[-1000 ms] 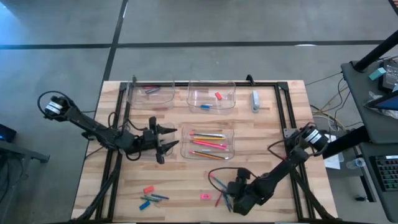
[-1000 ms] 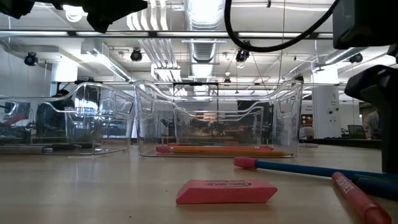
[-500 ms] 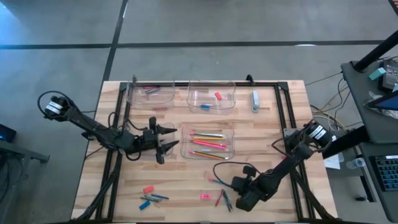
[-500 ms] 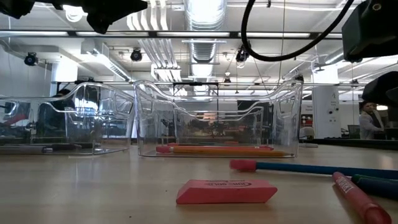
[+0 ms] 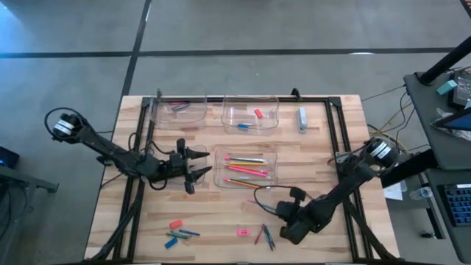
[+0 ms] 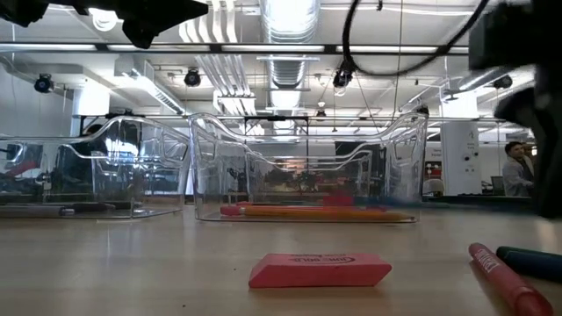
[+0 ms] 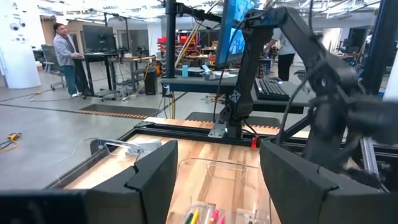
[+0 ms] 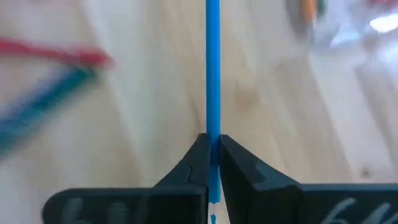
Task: Sort crayons/erasers/pens/pencils in bins
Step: Put the blue pencil into the bottom right transparent bin
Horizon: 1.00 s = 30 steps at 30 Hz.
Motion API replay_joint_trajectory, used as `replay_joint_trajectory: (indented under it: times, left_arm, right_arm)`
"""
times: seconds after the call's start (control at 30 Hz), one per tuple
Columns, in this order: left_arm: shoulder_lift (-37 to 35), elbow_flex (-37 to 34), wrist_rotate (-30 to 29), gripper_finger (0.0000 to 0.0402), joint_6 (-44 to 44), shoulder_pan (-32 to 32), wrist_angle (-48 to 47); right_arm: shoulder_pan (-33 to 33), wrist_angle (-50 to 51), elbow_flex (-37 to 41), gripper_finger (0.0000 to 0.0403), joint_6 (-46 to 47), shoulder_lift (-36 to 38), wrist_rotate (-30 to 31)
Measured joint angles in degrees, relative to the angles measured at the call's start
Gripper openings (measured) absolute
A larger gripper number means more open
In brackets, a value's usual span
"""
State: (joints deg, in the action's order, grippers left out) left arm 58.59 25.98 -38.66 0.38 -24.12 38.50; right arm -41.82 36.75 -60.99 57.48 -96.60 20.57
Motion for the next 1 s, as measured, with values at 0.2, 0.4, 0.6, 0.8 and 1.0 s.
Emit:
replay_joint_trajectory:
  times: [0.2,0.4,0.6,0.8,1.0]
  left_arm:
    - [0.00,-0.02,0.03,0.0212,0.00,0.00,0.04]
    - [0.02,-0.02,0.03,0.0212,0.01,0.00,0.02]
    - [0.00,-0.02,0.03,0.0212,0.00,0.00,0.02]
    - [0.00,-0.11,0.03,0.0212,0.00,0.00,-0.01]
    - [0.00,-0.13,0.14,0.0212,0.00,0.00,-0.55]
  right_arm:
    - [0.04,-0.36,-0.21,0.0013,-7.45,7.22,3.48]
    - [4.72,-1.51,-0.29,0.0013,-21.46,14.17,9.51]
    - [15.21,-7.51,-0.40,0.0013,-37.37,16.88,5.57]
    - [24.14,-9.70,-0.40,0.0033,-43.05,16.88,-2.27]
    - [28.12,-9.72,-0.40,0.0123,-44.49,17.02,-6.50]
